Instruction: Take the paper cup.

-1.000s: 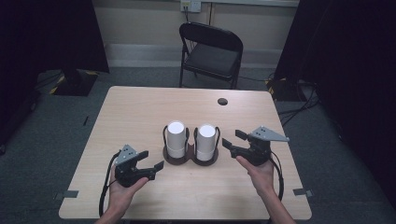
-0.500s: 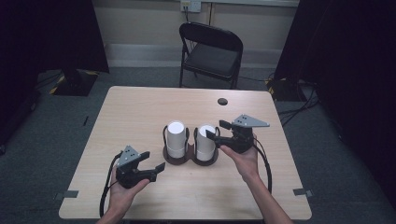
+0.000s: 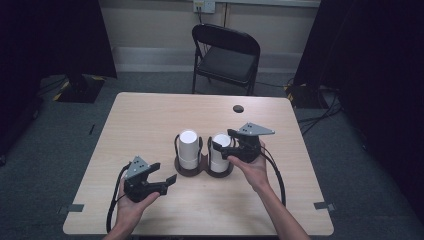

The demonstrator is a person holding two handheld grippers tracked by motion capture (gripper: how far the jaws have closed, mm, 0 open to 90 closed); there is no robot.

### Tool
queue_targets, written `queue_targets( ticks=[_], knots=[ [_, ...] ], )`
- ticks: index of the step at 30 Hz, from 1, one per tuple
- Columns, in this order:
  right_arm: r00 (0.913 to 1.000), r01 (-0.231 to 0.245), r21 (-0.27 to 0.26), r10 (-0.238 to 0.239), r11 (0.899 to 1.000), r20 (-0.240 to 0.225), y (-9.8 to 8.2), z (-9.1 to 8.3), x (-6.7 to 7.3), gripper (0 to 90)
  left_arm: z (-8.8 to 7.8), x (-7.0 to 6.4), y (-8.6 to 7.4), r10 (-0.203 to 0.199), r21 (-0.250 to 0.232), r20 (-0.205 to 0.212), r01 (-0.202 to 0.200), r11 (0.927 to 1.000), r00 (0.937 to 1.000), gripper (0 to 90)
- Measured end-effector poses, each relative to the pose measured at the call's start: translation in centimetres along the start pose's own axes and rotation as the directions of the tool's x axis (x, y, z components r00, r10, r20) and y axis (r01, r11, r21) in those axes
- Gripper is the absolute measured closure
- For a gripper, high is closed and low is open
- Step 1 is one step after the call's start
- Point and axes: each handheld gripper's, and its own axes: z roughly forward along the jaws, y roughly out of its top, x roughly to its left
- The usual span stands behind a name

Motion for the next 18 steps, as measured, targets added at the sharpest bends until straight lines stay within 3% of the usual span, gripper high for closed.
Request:
queue_targets(
  ticks=[18],
  knots=[
    [0.9997, 0.023, 0.013, -0.023, 1.000, -0.009, -0.9, 1.1, -0.1, 29.7, 0.0, 0.1, 0.0, -0.003, 0.002, -0.002, 0.003, 1.0000, 1.0000, 23.8]
  ],
)
